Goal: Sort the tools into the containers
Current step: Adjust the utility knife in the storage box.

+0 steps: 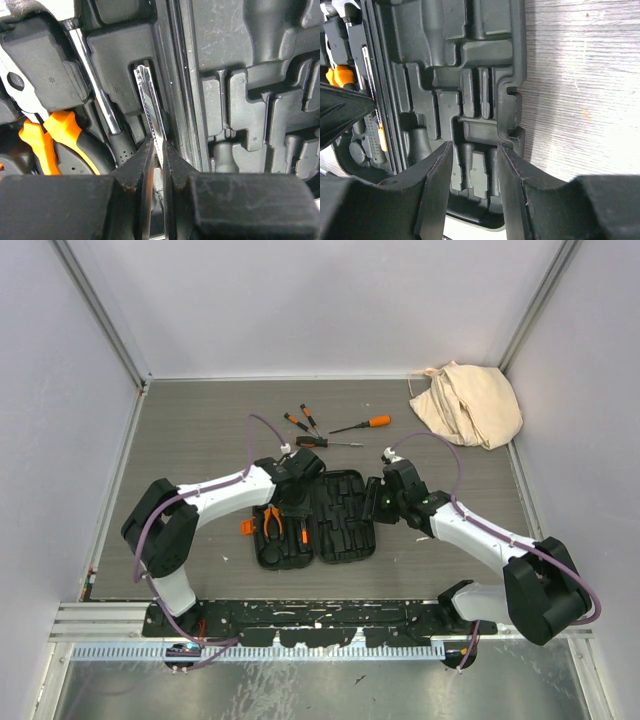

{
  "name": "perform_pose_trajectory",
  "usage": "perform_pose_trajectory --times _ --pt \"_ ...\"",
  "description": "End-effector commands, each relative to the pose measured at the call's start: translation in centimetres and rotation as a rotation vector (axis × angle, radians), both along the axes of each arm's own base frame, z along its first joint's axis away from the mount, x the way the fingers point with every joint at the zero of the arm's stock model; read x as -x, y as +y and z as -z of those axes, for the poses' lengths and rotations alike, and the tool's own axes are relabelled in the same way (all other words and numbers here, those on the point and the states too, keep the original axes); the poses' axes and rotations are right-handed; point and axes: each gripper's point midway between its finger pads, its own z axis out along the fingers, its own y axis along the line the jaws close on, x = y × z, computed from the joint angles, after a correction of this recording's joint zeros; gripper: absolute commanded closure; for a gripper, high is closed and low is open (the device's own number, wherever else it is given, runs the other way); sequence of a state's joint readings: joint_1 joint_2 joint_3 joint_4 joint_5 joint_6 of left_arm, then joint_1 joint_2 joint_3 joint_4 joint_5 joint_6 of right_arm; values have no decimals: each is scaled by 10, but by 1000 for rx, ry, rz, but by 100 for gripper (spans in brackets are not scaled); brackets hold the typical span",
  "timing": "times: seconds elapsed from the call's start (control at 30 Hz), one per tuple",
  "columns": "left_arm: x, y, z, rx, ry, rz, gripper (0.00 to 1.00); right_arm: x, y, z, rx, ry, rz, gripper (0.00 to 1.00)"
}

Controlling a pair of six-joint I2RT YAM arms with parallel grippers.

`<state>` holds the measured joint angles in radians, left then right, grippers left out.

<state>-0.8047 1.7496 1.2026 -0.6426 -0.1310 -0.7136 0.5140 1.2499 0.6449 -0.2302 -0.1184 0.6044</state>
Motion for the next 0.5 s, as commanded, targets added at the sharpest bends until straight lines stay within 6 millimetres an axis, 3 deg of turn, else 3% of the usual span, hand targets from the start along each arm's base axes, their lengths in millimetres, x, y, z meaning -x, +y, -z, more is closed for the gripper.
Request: perform_pose_trajectory --times 0.0,0.47 --pt "-9 -9 -22 42 -62 -10 88 -7 7 -14 -50 -45 1 54" --pt "-10 -13 -3 20 -38 -2 89 -7 6 -17 -50 -52 4 54"
